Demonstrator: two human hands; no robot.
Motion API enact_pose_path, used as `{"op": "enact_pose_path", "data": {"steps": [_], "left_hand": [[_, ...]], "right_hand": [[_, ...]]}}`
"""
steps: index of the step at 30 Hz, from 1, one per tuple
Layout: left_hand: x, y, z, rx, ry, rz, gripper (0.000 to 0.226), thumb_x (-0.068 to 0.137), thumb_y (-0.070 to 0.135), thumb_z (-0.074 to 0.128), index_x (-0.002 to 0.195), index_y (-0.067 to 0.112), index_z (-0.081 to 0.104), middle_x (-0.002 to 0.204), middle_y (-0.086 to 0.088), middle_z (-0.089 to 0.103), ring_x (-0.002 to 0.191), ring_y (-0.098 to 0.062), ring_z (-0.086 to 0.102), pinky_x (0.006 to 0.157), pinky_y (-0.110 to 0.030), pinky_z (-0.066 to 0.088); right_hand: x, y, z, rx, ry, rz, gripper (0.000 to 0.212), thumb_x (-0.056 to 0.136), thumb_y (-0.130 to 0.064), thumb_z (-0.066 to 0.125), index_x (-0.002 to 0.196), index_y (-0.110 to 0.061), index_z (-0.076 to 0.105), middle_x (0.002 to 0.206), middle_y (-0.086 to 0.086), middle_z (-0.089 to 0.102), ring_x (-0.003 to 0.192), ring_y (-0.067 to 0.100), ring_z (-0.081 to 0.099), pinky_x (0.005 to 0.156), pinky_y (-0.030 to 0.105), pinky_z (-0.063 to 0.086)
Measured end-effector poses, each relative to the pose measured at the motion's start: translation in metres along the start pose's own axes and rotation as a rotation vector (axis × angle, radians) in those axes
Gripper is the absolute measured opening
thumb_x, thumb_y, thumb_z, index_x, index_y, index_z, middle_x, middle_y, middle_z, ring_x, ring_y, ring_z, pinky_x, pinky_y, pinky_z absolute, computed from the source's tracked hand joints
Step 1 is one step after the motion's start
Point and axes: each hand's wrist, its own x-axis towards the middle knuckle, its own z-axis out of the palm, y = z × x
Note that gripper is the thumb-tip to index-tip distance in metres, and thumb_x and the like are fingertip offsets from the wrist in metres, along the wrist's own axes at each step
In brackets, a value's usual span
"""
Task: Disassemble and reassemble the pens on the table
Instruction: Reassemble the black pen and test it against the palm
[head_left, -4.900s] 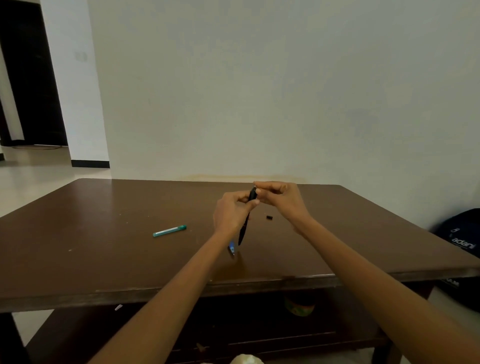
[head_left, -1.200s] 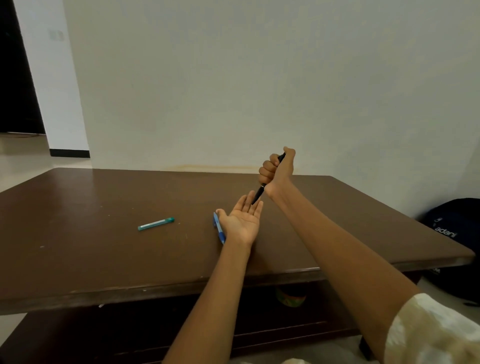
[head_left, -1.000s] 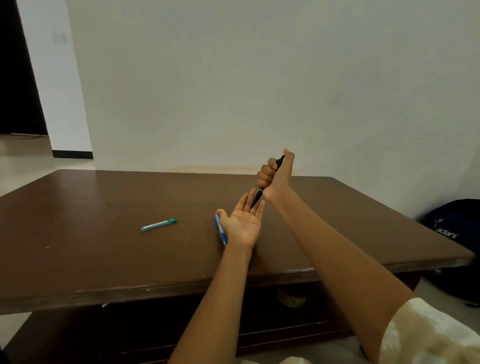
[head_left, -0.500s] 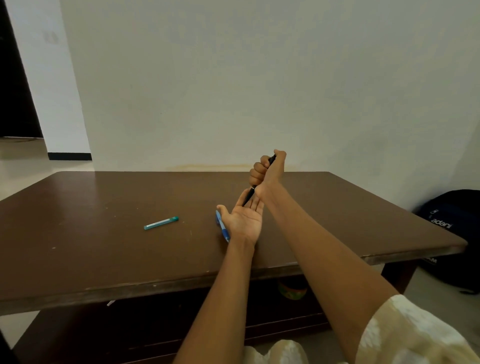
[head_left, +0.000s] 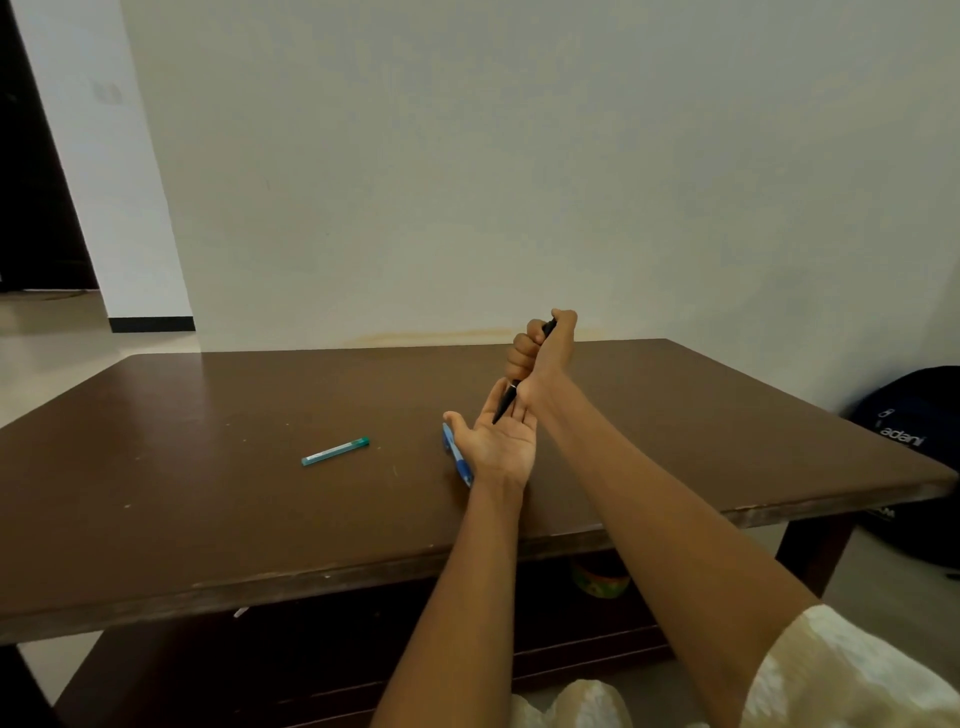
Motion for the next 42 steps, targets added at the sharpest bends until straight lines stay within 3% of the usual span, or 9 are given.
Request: {"op": "enact_pose_path", "data": {"steps": [13,16,21,24,30,42], "left_hand": [[-0.002,0.000,0.002,-0.025,-0.069,-0.025,0.089,0.089,0.069,0.015,0.130,-0.004,0.043,0.122,-0.025,0.055,0.106,-0.036,0.056,0.082,-0.043,0.047],[-0.003,0.000,0.003,-0.032,-0.076,-0.032,0.088,0.089,0.069,0.015,0.130,-0.004,0.043,0.123,-0.025,0.054,0.108,-0.036,0.055,0.084,-0.043,0.046],[-0.003,0.001,0.003,-0.059,-0.090,-0.033,0.088,0.089,0.069,0.015,0.127,-0.005,0.044,0.124,-0.026,0.054,0.110,-0.036,0.053,0.088,-0.044,0.044],[-0.002,0.002,0.003,-0.071,-0.104,-0.036,0.089,0.089,0.069,0.014,0.133,-0.004,0.040,0.134,-0.025,0.048,0.112,-0.038,0.052,0.093,-0.044,0.041],[0.001,0.002,0.002,-0.081,-0.131,-0.053,0.089,0.088,0.070,0.015,0.135,-0.003,0.037,0.125,-0.024,0.053,0.110,-0.038,0.054,0.094,-0.046,0.042],[-0.007,0.003,0.006,-0.076,-0.117,-0.042,0.090,0.088,0.069,0.016,0.138,-0.003,0.032,0.138,-0.025,0.044,0.111,-0.039,0.052,0.098,-0.047,0.036]], "right_hand": [[0.002,-0.016,0.004,-0.065,-0.024,-0.042,0.043,0.088,-0.039,0.032,0.050,-0.022,0.023,0.038,-0.008,0.018,0.034,0.009,0.009,0.038,0.012,0.011],[0.001,-0.017,0.005,-0.068,-0.037,-0.050,0.041,0.086,-0.036,0.032,0.049,-0.022,0.022,0.038,-0.008,0.018,0.034,0.009,0.009,0.038,0.012,0.011],[0.002,-0.018,0.008,-0.065,-0.090,-0.034,0.048,0.088,-0.046,0.033,0.047,-0.022,0.022,0.037,-0.009,0.017,0.033,0.009,0.009,0.036,0.010,0.011],[0.004,-0.021,0.008,-0.101,-0.106,-0.041,0.043,0.086,-0.040,0.032,0.049,-0.022,0.021,0.037,-0.009,0.017,0.033,0.009,0.008,0.037,0.011,0.011],[0.005,-0.023,0.004,-0.111,-0.117,-0.041,0.044,0.087,-0.041,0.033,0.050,-0.022,0.020,0.037,-0.009,0.017,0.033,0.009,0.009,0.035,0.010,0.013],[-0.004,-0.030,0.009,-0.151,-0.119,-0.049,0.040,0.088,-0.037,0.031,0.053,-0.022,0.020,0.038,-0.009,0.017,0.034,0.009,0.008,0.037,0.011,0.010]]}}
